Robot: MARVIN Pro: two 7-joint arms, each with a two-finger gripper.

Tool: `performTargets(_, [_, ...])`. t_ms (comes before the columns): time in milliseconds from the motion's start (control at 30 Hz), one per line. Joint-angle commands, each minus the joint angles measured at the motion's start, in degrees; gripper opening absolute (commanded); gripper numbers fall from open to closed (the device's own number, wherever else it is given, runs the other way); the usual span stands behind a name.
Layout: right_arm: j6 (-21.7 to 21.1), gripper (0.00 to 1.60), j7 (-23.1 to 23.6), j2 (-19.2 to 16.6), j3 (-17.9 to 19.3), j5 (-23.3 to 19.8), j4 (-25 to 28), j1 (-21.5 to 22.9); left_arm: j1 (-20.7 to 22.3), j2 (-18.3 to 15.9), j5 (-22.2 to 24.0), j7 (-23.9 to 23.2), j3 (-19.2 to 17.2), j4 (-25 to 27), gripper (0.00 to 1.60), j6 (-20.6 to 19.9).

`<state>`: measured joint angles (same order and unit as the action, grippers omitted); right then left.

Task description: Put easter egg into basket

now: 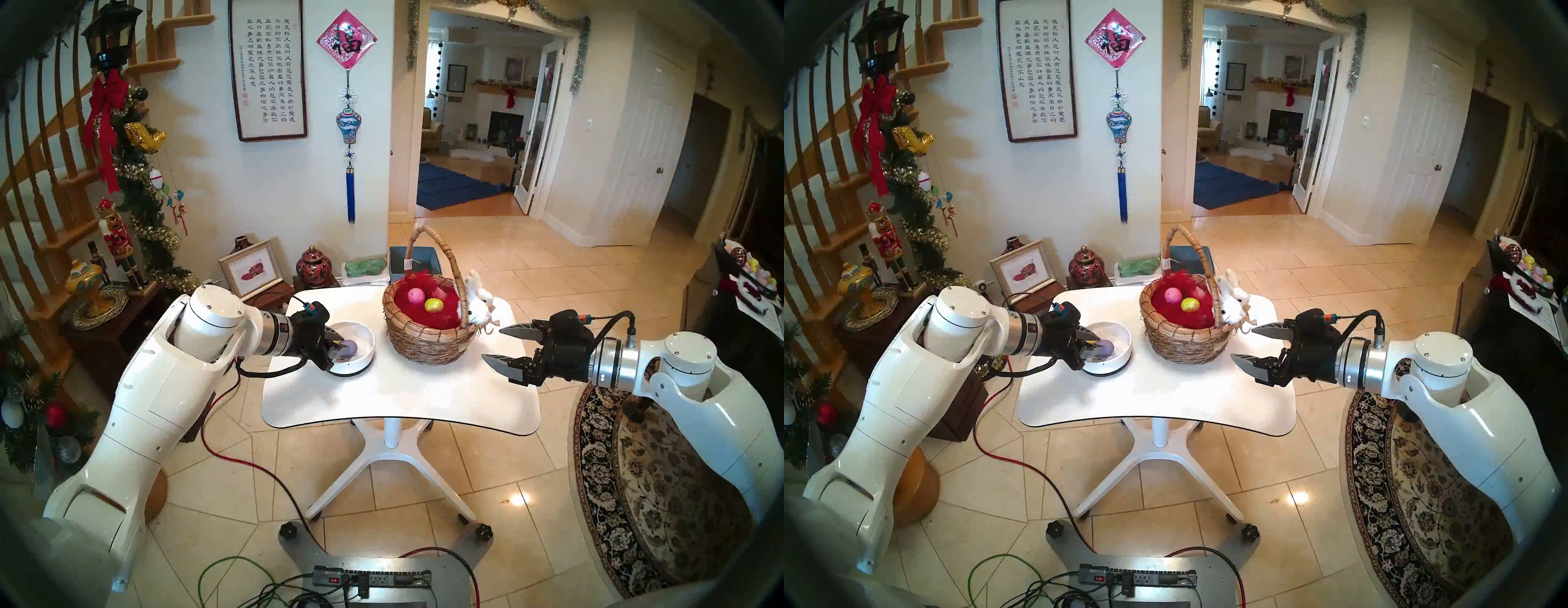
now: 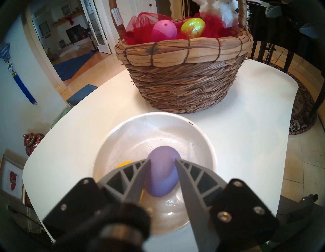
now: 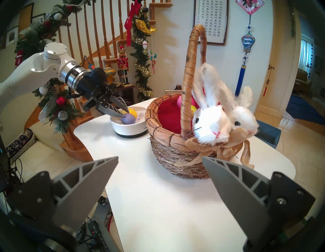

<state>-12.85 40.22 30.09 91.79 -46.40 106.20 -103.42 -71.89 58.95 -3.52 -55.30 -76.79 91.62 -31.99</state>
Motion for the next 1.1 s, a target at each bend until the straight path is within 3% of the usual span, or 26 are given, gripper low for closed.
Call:
performTargets(0, [0.13,1.60,-0.08,-0.10,0.51,-0.08,0.08,0.08,0.56,-0.23,0.09,-0.30,-0.19,0.55,0.93,0.06])
performTargets(100, [0.13,1.60,-0.08,-0.10,0.51,-0.08,0.08,0.08,0.63,-0.12,-0.03,-0.37,-0.19,0.46,1.05,-0.03])
performTargets(333, [0.13,1.60,-0.08,-0.10,0.51,-0.08,0.08,0.08,0.85,-0.02,-0.18,-0.74,-0.13,0.26,1.12,-0.23])
performTargets(1067, [0.13,1.60,-0.08,-0.10,0.51,-0.08,0.08,0.08,0.48,0.18,-1.60,-0.99,0.97,0.38,1.11,0.30])
